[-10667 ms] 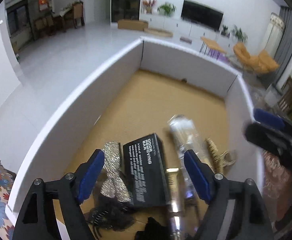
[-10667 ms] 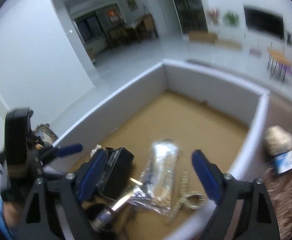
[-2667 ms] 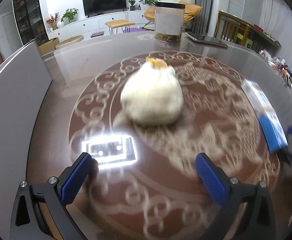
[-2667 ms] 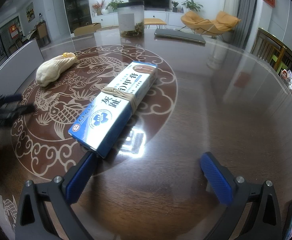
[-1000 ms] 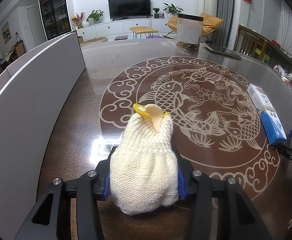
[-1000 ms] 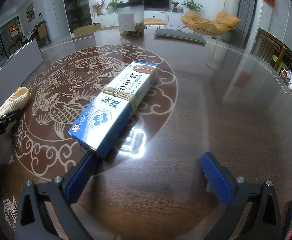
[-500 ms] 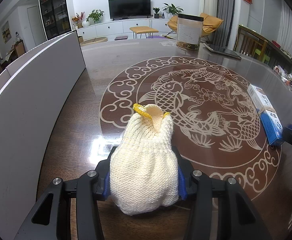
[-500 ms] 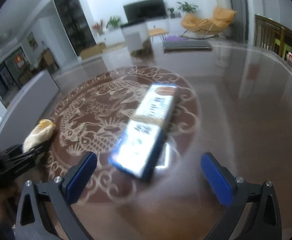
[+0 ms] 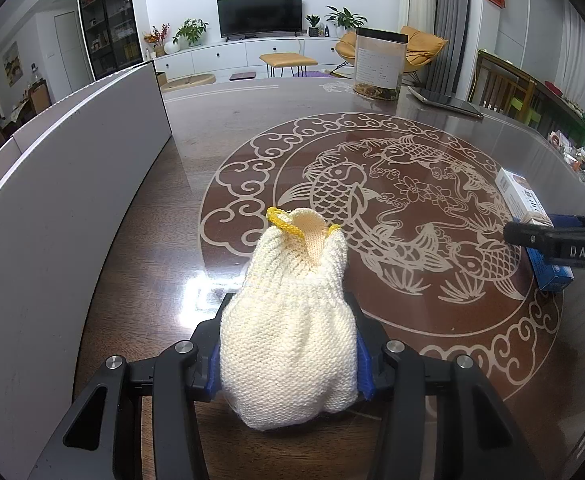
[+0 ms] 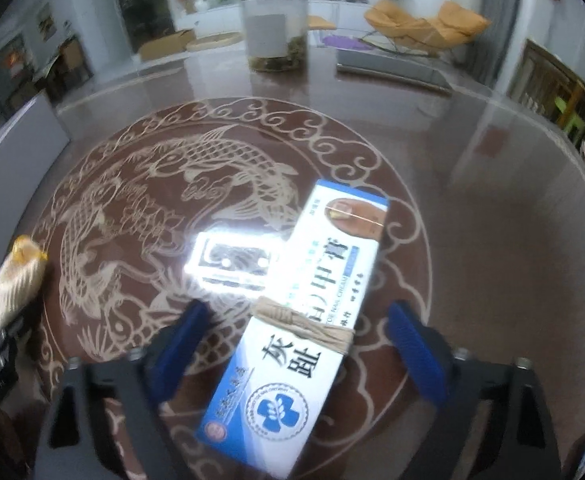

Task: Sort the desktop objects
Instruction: 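Grasp the blue-and-white box with the right tool while the left tool holds the pouch, then carry the knitted pouch and blue-and-white box over the bin with both tools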

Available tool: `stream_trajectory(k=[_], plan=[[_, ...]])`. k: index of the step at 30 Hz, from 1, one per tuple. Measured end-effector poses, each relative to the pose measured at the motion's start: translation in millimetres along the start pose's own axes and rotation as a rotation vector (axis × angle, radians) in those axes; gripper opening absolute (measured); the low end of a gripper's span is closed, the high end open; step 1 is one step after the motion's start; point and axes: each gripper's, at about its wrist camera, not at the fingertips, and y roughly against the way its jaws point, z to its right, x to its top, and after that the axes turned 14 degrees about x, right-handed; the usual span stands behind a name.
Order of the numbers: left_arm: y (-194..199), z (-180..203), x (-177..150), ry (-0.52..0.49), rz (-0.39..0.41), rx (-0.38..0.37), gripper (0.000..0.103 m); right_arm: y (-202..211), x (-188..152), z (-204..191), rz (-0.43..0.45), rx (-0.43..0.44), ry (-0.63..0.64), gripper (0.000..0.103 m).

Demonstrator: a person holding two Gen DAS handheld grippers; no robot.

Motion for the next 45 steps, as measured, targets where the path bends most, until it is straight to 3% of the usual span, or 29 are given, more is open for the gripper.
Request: stream_trajectory(k=[4,7,8,13,17,19,23,27,32,39,45], plan=[[0,0,0,0.0,0.0,0.0,0.051,5,-3,-8,-0.024,0.019,0.043,0.068],[0,0,0,0.0,0.0,0.0,0.051,13,-10,-10,-0.021,0.028,0.059,0.048],[0,0,0,0.0,0.0,0.0,0.051,16,-14,-11,-0.018,0.038,0.068,0.046],[0,0,0,0.001,0.0,0.0,0.051,37,-59,-18,0.014,0.094,0.161,0.045],[0,0,0,0.001,0.0,0.0,0.051,49,-77,-8,0.054,0.129,0.165,0.046],[0,-1,0,0.004,-0.001,-0.01,0.05,49,-77,-7,0.044,0.136,0.182,0.048],[3,-3,-2,-0.025,-0.002,-0.043,0.051,43,-64,-11,-0.064,0.127,0.198,0.05],[10,-1,-6,-0.045,-0.013,-0.076,0.045,42,-58,-15,-0.141,0.104,0.213,0.045],[52,-11,-17,-0.027,0.067,-0.122,0.043,78,-58,-22,-0.098,0.152,0.211,0.045],[129,-59,-14,0.096,0.158,-0.17,0.043,133,-45,-62,-0.014,0.195,0.295,0.045],[177,-145,6,0.177,0.219,-0.123,0.043,150,-1,-138,0.063,0.304,0.368,0.045]])
